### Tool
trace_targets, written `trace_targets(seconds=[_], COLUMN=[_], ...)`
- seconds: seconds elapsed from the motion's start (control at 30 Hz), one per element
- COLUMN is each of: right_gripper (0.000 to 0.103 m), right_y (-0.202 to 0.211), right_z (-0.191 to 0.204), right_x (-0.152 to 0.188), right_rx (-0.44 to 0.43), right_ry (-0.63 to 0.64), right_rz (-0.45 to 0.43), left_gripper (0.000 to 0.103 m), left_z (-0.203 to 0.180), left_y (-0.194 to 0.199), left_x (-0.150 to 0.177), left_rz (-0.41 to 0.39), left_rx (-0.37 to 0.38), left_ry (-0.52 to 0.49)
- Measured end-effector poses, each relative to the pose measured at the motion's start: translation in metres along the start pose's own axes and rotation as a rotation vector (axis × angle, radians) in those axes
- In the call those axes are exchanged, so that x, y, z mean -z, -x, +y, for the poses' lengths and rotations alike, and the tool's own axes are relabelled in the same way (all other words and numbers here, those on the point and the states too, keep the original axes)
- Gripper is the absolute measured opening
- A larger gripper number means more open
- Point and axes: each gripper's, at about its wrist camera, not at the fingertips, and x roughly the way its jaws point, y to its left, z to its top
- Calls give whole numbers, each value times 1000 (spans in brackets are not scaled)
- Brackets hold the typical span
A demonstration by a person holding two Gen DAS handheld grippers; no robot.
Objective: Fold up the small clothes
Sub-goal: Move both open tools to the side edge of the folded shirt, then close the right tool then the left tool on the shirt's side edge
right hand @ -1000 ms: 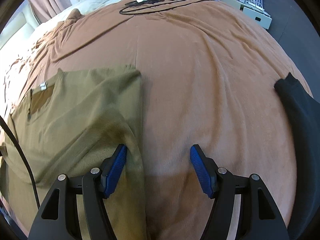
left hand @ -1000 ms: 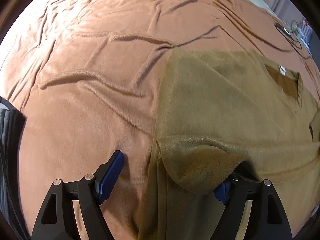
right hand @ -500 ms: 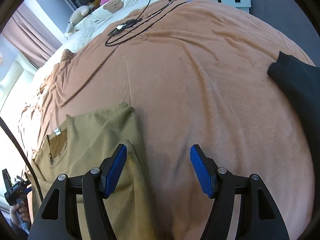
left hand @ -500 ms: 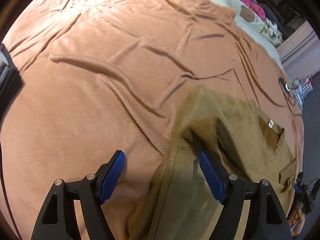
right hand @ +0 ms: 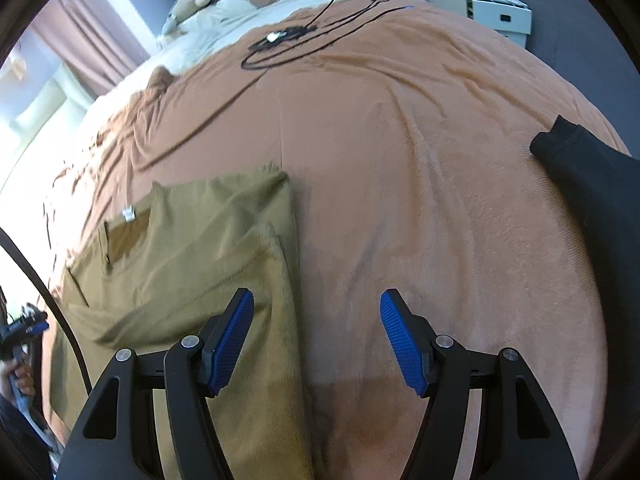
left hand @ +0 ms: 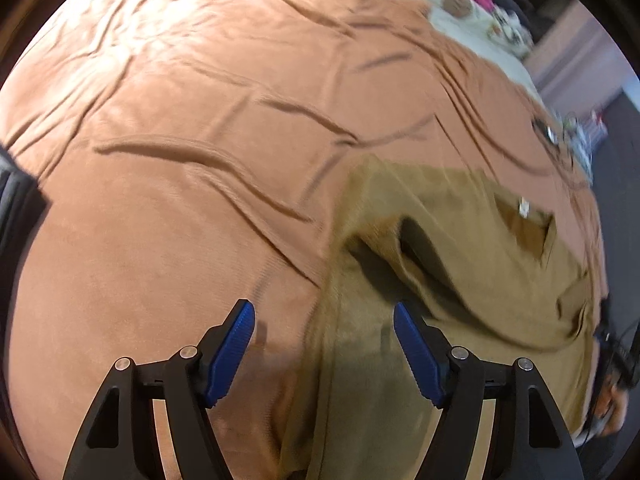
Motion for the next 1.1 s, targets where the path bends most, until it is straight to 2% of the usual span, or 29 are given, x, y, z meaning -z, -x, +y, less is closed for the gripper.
trace_targets(seconds=[0.13, 0.27, 0.33, 0.43, 0.5, 0.53, 0.57, 0.63, 0.77, 0.9, 0.97, 1.1], right_gripper=[64, 64, 64, 64, 52, 39, 32, 23, 23, 23, 5, 1], right_y=[-15, -31, -41, -48, -49, -49, -47, -44, -42, -44, -45, -29], right_z=[18, 31, 33, 32, 32, 29, 27, 25, 18, 14, 14, 11], right_x=[-7, -16, -23, -31, -32, -33, -31, -27, -19, -14, -13, -12], right_rx=[36, 70, 100, 133, 125, 101, 77, 30, -60, -56, -50, -39], right_ry=[81, 134, 146, 139, 120, 99, 81, 59, 5, 34, 46, 35], right_rz=[38, 64, 69, 42, 16, 9, 5, -13, -23, -26, -38, -99], left_gripper=[74, 74, 74, 74, 74, 74, 73, 70, 66, 66, 63, 60], left_z=[-19, -34, -37, -37, -34, -33, -32, -30, -25, -16, -12, -5], left_y=[-18, -37, -45, -53, -54, -55, -56, -54, -47, -32, -27, -19], left_x=[-3, -13, -18, -30, -39, -43, -46, -51, -52, -50, -49, -47], left_rz=[41, 51, 52, 35, 12, 2, -10, -31, -56, -84, -92, -93], left_rx=[-100, -167, -193, -191, -197, -196, -194, -189, -157, -123, -112, -96], left_ry=[-97, -163, -166, -135, -111, -100, -90, -77, -55, -40, -22, 3])
